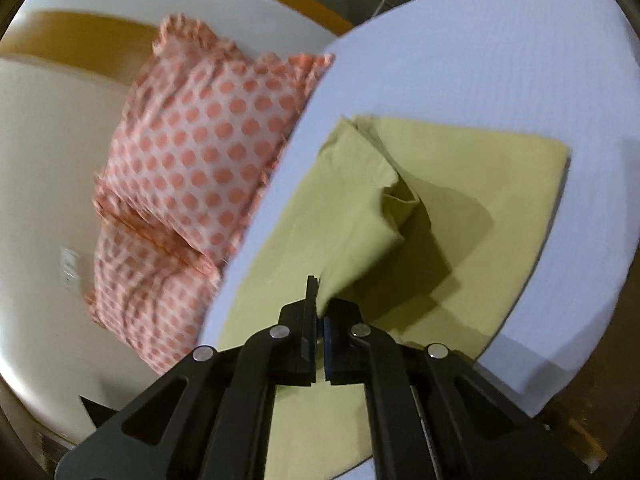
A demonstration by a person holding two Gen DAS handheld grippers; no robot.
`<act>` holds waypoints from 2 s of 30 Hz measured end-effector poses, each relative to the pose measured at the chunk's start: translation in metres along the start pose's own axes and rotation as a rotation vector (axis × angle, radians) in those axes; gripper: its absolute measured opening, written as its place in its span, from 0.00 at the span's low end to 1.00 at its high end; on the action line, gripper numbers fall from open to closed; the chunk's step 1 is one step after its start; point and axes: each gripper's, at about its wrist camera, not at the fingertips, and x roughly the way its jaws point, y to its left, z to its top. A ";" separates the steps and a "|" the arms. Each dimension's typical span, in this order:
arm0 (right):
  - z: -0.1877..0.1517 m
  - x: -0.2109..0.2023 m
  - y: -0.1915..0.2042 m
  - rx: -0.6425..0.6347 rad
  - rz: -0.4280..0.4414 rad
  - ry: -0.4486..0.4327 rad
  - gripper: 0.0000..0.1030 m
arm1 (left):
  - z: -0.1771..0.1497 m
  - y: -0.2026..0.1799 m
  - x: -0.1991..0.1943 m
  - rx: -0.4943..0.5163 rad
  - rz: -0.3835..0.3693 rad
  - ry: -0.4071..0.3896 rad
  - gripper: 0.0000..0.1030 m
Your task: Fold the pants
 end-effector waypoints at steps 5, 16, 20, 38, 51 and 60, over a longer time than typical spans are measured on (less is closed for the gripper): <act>0.002 -0.005 0.000 -0.006 0.025 -0.017 0.02 | 0.019 0.001 0.063 -0.023 0.067 0.141 0.58; 0.015 -0.049 0.016 -0.084 0.048 -0.163 0.02 | -0.064 0.015 -0.065 0.005 -0.042 -0.024 0.07; 0.013 -0.053 0.005 -0.075 -0.017 -0.174 0.02 | -0.134 0.036 -0.114 -0.029 -0.031 -0.040 0.10; 0.005 -0.053 -0.019 -0.065 -0.149 -0.149 0.07 | -0.206 0.059 -0.124 -0.098 -0.049 -0.046 0.03; -0.010 -0.058 -0.023 -0.158 -0.193 -0.223 0.40 | -0.227 0.062 -0.139 -0.072 -0.158 -0.104 0.45; -0.028 -0.042 0.057 -0.411 0.007 -0.229 0.05 | -0.222 0.078 -0.163 -0.093 -0.109 -0.215 0.75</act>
